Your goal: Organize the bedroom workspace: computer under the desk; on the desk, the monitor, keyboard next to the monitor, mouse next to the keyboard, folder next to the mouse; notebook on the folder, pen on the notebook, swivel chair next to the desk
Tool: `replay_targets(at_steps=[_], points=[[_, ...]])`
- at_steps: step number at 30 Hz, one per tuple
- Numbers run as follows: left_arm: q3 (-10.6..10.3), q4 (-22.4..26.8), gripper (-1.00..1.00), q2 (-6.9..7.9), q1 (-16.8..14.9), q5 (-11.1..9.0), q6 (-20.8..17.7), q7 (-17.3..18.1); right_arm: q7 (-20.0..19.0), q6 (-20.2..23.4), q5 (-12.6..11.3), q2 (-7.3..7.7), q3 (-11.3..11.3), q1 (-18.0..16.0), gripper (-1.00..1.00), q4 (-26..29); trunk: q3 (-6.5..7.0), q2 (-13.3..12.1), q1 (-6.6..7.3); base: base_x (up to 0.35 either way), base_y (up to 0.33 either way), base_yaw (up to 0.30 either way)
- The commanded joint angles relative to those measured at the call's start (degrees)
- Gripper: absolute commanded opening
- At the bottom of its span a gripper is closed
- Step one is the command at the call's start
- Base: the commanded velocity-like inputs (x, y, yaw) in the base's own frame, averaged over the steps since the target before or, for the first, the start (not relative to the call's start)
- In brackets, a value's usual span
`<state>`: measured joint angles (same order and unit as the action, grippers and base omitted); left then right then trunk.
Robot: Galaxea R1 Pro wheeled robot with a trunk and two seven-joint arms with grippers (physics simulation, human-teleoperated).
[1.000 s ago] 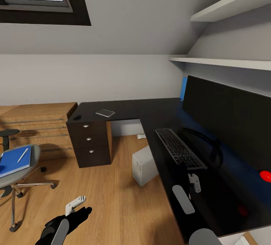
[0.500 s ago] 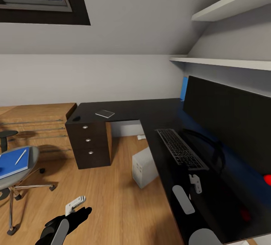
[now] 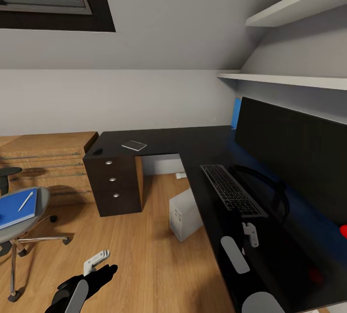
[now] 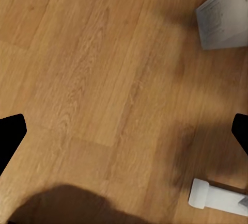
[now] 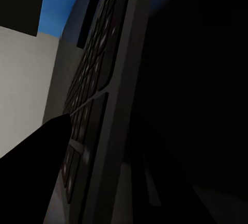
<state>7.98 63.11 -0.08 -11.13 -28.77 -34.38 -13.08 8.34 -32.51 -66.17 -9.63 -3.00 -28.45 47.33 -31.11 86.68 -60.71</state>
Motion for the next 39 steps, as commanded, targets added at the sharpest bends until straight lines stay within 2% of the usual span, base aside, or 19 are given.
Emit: replay_targets(at_steps=[1,22,39], points=[[0.0,0.1,1.0,-0.01,0.0,-0.6,-0.2,-0.5,0.2,-0.4,-2.4,-0.04,0.0,0.0,-1.0,-0.5,-0.07,0.0,0.0,0.0,0.0,0.0],[0.0,0.1,1.0,-0.01,0.0,-0.8,-0.2,-0.5,0.2,-0.4,-2.3,0.07,0.0,0.0,-1.0,-0.4,-0.07,0.0,0.0,0.02,0.0,0.0],[0.0,0.0,1.0,-0.01,0.0,-0.8,-0.2,-0.5,0.2,-0.5,-2.2,0.11,0.0,0.0,-1.0,-0.4,-0.07,0.0,0.0,0.0,-0.075,0.0]])
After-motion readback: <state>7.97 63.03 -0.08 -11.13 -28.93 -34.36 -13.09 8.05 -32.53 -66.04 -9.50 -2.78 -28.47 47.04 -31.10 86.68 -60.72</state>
